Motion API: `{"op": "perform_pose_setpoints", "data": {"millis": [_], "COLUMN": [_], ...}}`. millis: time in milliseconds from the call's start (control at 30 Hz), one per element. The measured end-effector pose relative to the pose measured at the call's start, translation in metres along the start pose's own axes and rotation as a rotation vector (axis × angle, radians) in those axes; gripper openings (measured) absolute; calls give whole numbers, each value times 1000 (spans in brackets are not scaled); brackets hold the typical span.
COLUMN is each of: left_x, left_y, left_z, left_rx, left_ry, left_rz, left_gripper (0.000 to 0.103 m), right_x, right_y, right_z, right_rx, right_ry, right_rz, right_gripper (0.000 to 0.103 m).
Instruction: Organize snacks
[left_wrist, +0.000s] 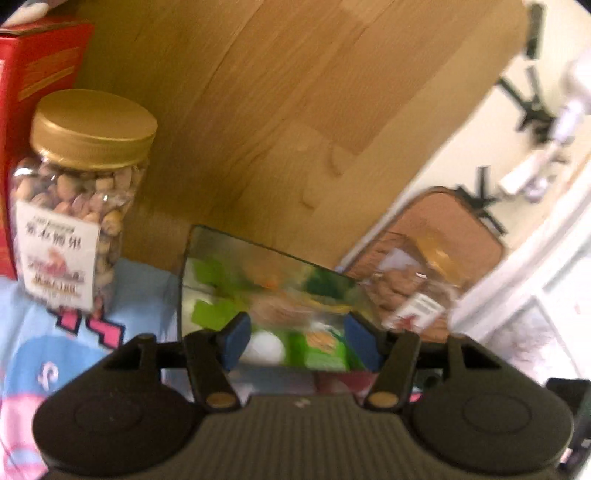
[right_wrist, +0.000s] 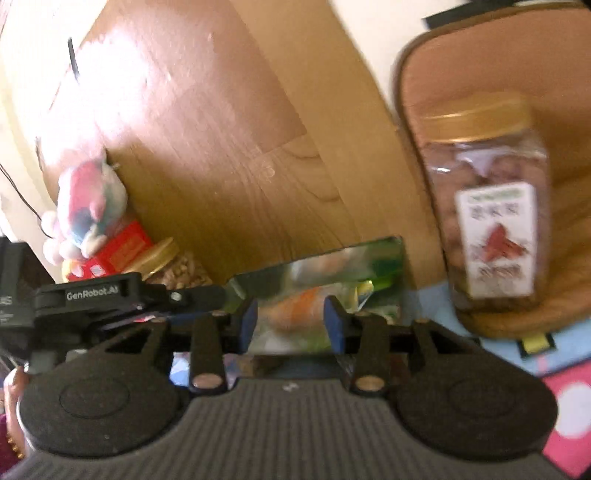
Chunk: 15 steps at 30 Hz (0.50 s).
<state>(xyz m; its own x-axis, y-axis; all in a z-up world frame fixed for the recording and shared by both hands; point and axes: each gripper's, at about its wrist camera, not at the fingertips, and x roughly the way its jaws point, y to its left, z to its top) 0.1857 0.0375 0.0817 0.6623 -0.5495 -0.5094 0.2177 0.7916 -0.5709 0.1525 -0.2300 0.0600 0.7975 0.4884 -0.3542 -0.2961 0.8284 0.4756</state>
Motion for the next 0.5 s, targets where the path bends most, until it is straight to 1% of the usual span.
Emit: {"op": "perform_pose_setpoints", "data": {"millis": [67,100,167,233,267,300,333,367,400,433,500], "left_x": [-13,-18,-26,-29,-32,-36,-43,-49,-57,-65,-80], "left_y": [-6,-10,-15,-20,-22,-23,-23,-24,-23,-21,-15], "left_z": [-15,-27,-49,-72,-82,-93,-101,-109,-117,-124,-138], "left_rx": [20,29,39,35,29,21,16,13,9,3,-22], "left_ry": [18,40,83,126,145,160,165,166,166,164,166], "left_rz": [-25,-45,-83,-107,-117,-131,-142,-147,-151,-154,-164], "left_gripper": [58,58,58,58,58,58,58,58,58,58,58], "right_x": [-22,-33,-44,-47,-46,-52,-60,-67,-74,-82,-100], "right_y": [-10,-16,-26,-37,-41,-37,-32,-26,-23,-24,-19], "right_z": [-10,-18,-35,-52,-62,-71,-79,-85,-89,-93,-106], "right_rx": [-3,-18,-54,-68,-70,-124,-185,-219,-208,-188,-187], "right_ry": [35,65,118,203,261,241,243,256,280,291,283], "right_rz": [14,14,-15,-50,-65,-69,-79,-90,-81,-70,-73], "right_gripper": [43,43,43,43,40,32,28,18,7,6,5]}}
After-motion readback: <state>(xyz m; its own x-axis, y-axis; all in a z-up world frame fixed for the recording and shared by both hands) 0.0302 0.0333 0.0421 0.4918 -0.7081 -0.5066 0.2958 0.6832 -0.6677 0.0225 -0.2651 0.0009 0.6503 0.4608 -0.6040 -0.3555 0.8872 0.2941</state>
